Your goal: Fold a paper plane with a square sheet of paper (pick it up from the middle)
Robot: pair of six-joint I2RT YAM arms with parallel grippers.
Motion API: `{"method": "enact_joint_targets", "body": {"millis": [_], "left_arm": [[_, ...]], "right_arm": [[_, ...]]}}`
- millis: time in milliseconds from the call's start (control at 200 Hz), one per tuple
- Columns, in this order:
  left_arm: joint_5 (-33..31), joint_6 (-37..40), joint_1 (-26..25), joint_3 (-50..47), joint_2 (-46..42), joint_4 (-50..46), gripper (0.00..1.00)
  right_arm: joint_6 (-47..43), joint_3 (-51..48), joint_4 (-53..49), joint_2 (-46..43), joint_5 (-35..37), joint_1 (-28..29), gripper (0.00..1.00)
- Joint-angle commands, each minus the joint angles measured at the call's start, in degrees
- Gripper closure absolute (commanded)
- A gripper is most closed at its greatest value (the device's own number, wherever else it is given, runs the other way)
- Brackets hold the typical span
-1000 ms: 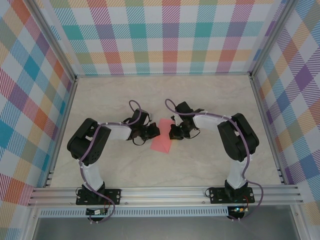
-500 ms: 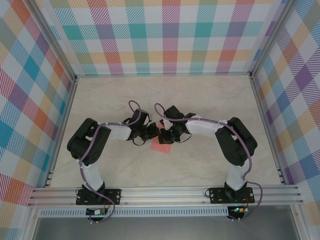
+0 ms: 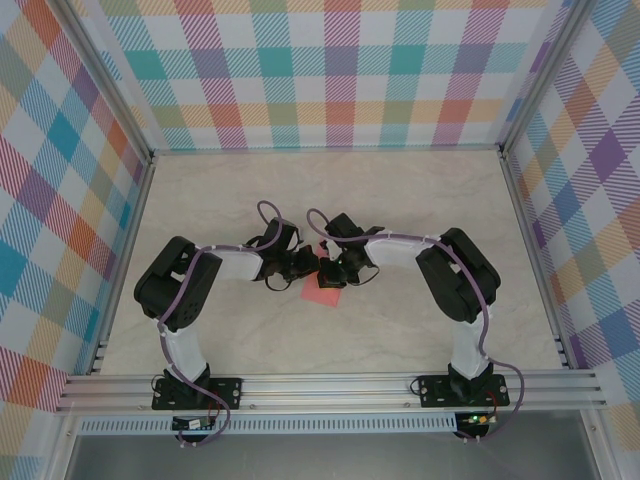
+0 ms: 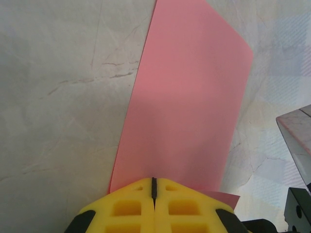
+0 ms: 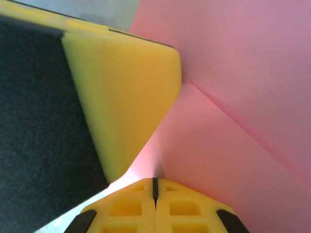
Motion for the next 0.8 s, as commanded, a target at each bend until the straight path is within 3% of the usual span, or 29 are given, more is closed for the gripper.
{"method": "enact_joint_targets", "body": {"millis": [0, 310, 800], "left_arm": [[-5.91, -0.12, -0.48, -2.42, 3.03, -6.23, 0.98], [-10.16, -1.44, -0.48, -4.05, 3.23, -9.3, 0.99], [-10.96, -2.01, -0.48, -5.59, 3.69, -9.24, 1.0]], "right_arm": [[-1.47, 0.06, -0.37, 1.2, 1.9, -0.25, 1.0], [-5.25, -8.06, -0.19, -3.64, -0.36, -0.3, 1.0], [-8.52, -12.86, -2.29, -8.4, -1.7, -0.3, 1.0]]}}
